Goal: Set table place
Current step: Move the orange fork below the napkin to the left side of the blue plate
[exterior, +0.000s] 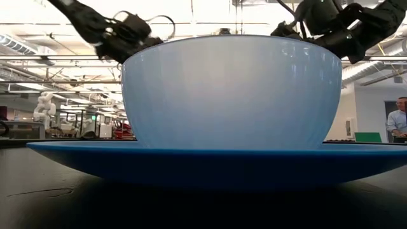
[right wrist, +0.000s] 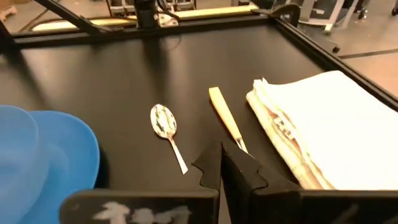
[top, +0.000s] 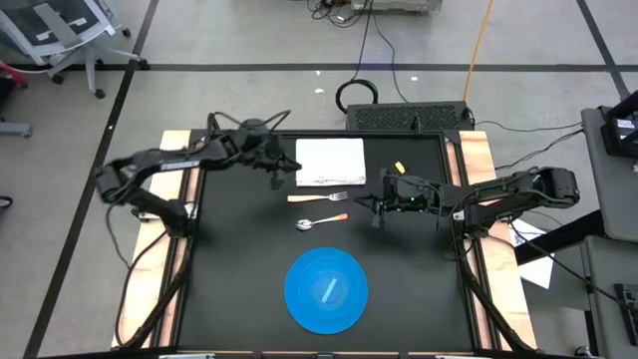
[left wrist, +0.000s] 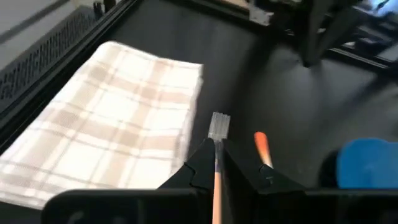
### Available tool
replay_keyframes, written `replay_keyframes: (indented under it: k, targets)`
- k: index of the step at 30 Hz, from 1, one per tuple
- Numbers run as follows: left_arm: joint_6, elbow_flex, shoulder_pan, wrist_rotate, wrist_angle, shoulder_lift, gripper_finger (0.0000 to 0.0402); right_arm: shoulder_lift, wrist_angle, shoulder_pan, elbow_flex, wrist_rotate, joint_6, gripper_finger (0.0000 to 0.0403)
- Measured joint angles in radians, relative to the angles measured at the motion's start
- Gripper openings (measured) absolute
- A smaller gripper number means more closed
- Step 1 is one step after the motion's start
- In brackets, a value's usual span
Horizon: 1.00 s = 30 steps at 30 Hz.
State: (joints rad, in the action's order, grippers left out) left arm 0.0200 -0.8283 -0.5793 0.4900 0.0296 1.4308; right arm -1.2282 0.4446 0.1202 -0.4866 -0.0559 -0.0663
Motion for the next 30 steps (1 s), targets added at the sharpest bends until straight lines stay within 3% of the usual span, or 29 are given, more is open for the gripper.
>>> replay_keyframes:
  k: [6, 13, 18, 24, 30]
  targets:
    - [0.025, -0.082, 0.000, -0.016, 0.002, 0.151, 0.0031, 0.000, -0.001, 0.033, 0.009, 0.000, 0.004, 0.0000]
    - [-0.012, -0.092, 0.044, -0.019, 0.090, 0.211, 0.0031, 0.000, -0.025, 0.045, 0.010, 0.000, 0.004, 0.0000]
    - [0.008, -0.113, 0.107, -0.058, -0.076, 0.212, 0.0031, 0.000, -0.038, 0.049, 0.010, 0.000, 0.014, 0.0000]
    - [0.082, -0.240, 0.179, -0.150, -0.346, 0.230, 0.0034, 0.000, -0.038, 0.060, 0.010, 0.000, 0.029, 0.0000]
    - [0.099, -0.376, 0.201, -0.178, -0.531, 0.307, 0.0097, 0.000, -0.039, 0.062, 0.010, -0.001, 0.026, 0.0000]
